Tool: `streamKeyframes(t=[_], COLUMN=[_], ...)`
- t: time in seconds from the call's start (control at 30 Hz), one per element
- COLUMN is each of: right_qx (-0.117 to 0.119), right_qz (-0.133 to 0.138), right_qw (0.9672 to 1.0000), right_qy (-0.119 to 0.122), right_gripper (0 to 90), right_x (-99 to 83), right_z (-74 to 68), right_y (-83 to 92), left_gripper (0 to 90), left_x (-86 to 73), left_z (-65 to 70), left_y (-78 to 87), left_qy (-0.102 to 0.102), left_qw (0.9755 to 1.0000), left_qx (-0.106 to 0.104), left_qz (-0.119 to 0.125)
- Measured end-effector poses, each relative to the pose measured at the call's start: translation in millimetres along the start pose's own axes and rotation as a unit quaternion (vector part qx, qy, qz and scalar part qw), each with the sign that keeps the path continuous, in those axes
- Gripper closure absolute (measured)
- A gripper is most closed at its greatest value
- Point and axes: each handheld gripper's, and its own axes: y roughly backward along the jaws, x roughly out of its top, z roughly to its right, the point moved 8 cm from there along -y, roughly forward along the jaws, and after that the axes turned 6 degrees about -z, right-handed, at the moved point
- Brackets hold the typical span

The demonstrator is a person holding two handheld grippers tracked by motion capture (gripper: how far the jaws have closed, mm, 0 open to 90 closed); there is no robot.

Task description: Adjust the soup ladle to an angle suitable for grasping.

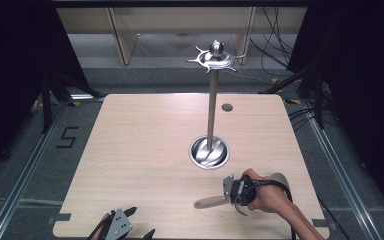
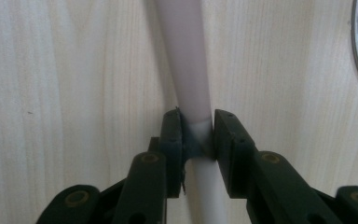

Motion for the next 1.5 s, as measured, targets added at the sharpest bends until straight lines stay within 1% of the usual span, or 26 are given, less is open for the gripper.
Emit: streamKeyframes(t=[0.03, 0.07, 0.13, 0.17, 0.3, 0.37, 0.43, 0.47, 0.5, 0.57, 0.67, 0.7, 0.77, 0.83, 0.87, 0.93, 1.0, 1.07, 1.17, 1.2, 1.23, 1.27, 1.3, 1.33, 1.37, 1.5], right_qx=[0.002, 0.004, 0.002, 0.002, -0.006, -0.012, -0.017, -0.018, -0.018, -0.029, -0.026, -0.037, -0.031, -0.045, -0.038, -0.052, -0.061, -0.062, -0.070, -0.082, -0.082, -0.090, -0.090, -0.084, -0.084, -0.090], right_qz=[-0.002, -0.008, 0.003, 0.002, 0.024, 0.043, 0.073, 0.074, 0.074, 0.108, 0.118, 0.128, 0.135, 0.151, 0.152, 0.170, 0.188, 0.191, 0.214, 0.225, 0.225, 0.230, 0.230, 0.245, 0.245, 0.273], right_qw=[1.0000, 0.9994, 0.9997, 0.9991, 0.9988, 0.9951, 0.9931, 0.9890, 0.9890, 0.9875, 0.9810, 0.9805, 0.9768, 0.9730, 0.9730, 0.9630, 0.9579, 0.9570, 0.9493, 0.9438, 0.9438, 0.9383, 0.9383, 0.9337, 0.9337, 0.9248], right_qy=[-0.008, -0.034, -0.024, -0.043, -0.041, -0.088, -0.090, -0.126, -0.126, -0.111, -0.152, -0.144, -0.163, -0.168, -0.170, -0.203, -0.208, -0.209, -0.219, -0.228, -0.228, -0.242, -0.242, -0.247, -0.247, -0.249], right_gripper=[76.9, 77.8, 77.8, 77.8, 77.8, 77.9, 77.8, 77.9, 77.9, 77.9, 77.9, 77.9, 77.9, 77.9, 77.9, 77.9, 77.8, 77.9, 77.9, 77.9, 77.9, 77.9, 77.9, 77.9, 77.9, 77.9], right_x=[0.1, -1.7, -1.0, -2.0, -3.6, -8.4, -8.9, -11.3, -11.3, -12.2, -18.5, -19.4, -23.9, -27.1, -29.7, -32.4, -36.6, -37.3, -41.4, -45.0, -45.0, -47.8, -47.8, -48.8, -48.8, -52.6], right_z=[-0.1, -0.6, 3.6, 1.9, 8.3, 12.3, 17.0, 15.4, 15.4, 21.4, 19.8, 23.9, 22.5, 26.4, 26.7, 27.7, 30.0, 29.9, 30.5, 31.2, 31.2, 31.4, 31.4, 29.6, 29.6, 31.6], right_y=[0.8, 3.6, 4.5, 5.7, 10.9, 19.6, 23.6, 26.8, 26.8, 31.8, 40.2, 41.9, 48.3, 52.8, 55.3, 59.2, 65.3, 66.3, 73.1, 77.0, 77.0, 79.1, 79.1, 81.7, 81.7, 82.6], left_gripper=[14.7, 14.7, 14.8, 14.7, 14.8, 14.8, 14.8, 14.7, 14.7, 14.7, 14.7, 14.7, 14.8, 14.7, 14.7, 14.8, 14.7, 14.7, 14.7, 14.7, 14.7, 14.7, 14.7, 14.7, 14.7, 14.7], left_x=[0.2, -0.3, -0.1, -0.3, -0.5, -0.5, -0.4, -0.4, -0.4, -0.5, -0.2, -0.2, -0.2, -0.4, 0.3, -1.3, 0.2, 0.3, -0.4, -0.8, -0.6, -0.5, -0.5, -0.8, -0.7, 0.4], left_z=[1.8, 0.1, 0.4, 1.0, 0.6, 0.9, 0.9, 0.9, 0.9, 0.8, 1.5, 1.5, 1.6, 0.4, 1.1, -0.5, 1.6, 1.4, 1.8, -0.1, -0.6, -0.5, -0.2, 1.3, 1.3, -0.3], left_y=[-0.5, 0.1, -0.3, -0.4, -0.5, -0.7, -0.7, -0.7, -0.7, -0.7, -1.0, -1.0, -1.0, -1.5, -1.8, -0.9, -1.8, -1.8, -1.7, -1.2, -1.1, -1.3, -1.3, -1.6, -1.6, -1.4], left_qy=[0.011, 0.001, 0.004, 0.007, 0.007, 0.007, 0.007, 0.007, 0.007, 0.007, 0.011, 0.010, 0.010, 0.008, 0.011, 0.001, 0.013, 0.012, 0.012, 0.001, -0.004, -0.004, -0.004, 0.009, 0.010, -0.001], left_qw=[0.9999, 1.0000, 1.0000, 1.0000, 1.0000, 1.0000, 1.0000, 1.0000, 1.0000, 1.0000, 0.9999, 0.9999, 0.9999, 1.0000, 0.9999, 1.0000, 0.9999, 0.9999, 0.9999, 1.0000, 1.0000, 1.0000, 1.0000, 1.0000, 0.9999, 1.0000], left_qx=[-0.004, -0.003, -0.001, -0.003, -0.004, -0.002, -0.002, -0.002, -0.002, -0.001, -0.003, -0.003, -0.003, 0.001, -0.001, 0.002, -0.002, -0.001, -0.003, 0.001, 0.001, 0.001, 0.000, -0.002, -0.001, 0.000], left_qz=[0.003, -0.003, 0.000, 0.000, -0.003, -0.002, -0.002, -0.002, -0.002, -0.002, 0.000, 0.000, 0.000, -0.001, 0.004, -0.007, 0.004, 0.005, 0.000, -0.003, -0.003, -0.003, -0.003, -0.002, -0.002, 0.002])
